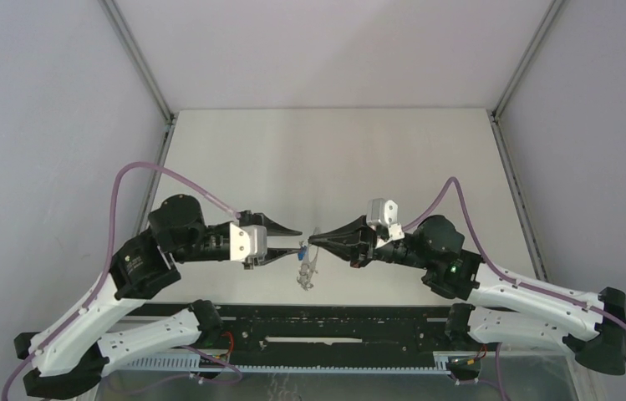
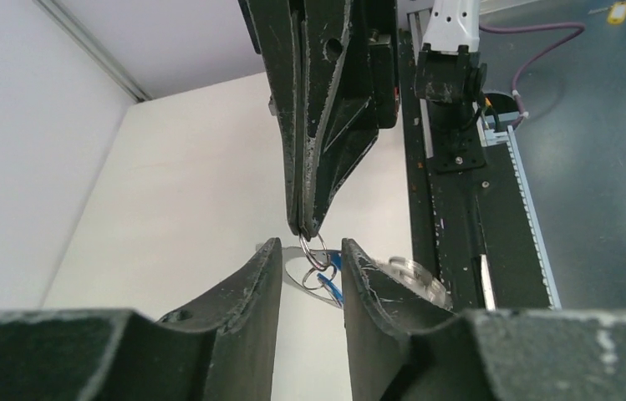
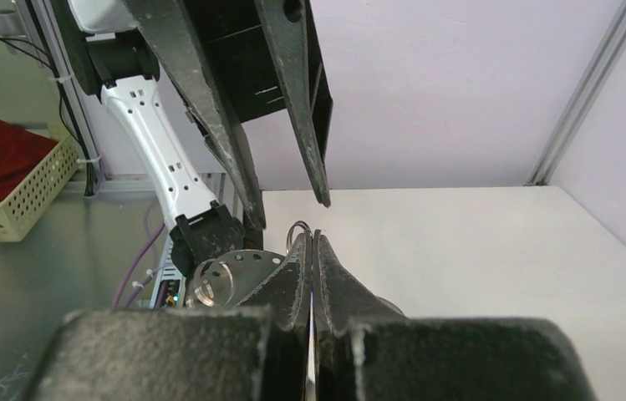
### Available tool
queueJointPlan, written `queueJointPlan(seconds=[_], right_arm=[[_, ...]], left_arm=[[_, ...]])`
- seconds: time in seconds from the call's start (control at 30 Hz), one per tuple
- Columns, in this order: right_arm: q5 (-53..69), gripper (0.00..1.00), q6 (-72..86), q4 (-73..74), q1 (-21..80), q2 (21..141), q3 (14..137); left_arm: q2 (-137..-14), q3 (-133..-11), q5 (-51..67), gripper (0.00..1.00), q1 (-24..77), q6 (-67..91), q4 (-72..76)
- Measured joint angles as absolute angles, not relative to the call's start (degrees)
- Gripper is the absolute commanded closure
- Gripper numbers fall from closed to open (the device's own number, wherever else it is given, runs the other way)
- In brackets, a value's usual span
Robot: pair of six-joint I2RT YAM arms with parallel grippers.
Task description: Put the keys on the keyring
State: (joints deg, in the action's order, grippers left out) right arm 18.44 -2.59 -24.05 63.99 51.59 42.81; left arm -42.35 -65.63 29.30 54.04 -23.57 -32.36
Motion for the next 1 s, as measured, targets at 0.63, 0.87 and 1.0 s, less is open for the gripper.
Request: queueJointPlan(seconds=[0.63,0.87,1.0], right_arm=[[15.2,1.00,-7.8,-18.8,66.8,51.6,44.6],[14.8,1.00,-9.0,-17.5,67.2,51.6,45.1],[14.9,0.69,-9.2,-14.6,67.2,51.9,46.8]], left_arm=[[-45.7,-66.6,27.8,0.91,53.6,-22.4,-36.2],[-45.8,-66.6,27.6,1.00,53.4,-21.8,-36.6],[-46.0,-67.2,27.7,1.00,53.3,-22.2,-37.3]])
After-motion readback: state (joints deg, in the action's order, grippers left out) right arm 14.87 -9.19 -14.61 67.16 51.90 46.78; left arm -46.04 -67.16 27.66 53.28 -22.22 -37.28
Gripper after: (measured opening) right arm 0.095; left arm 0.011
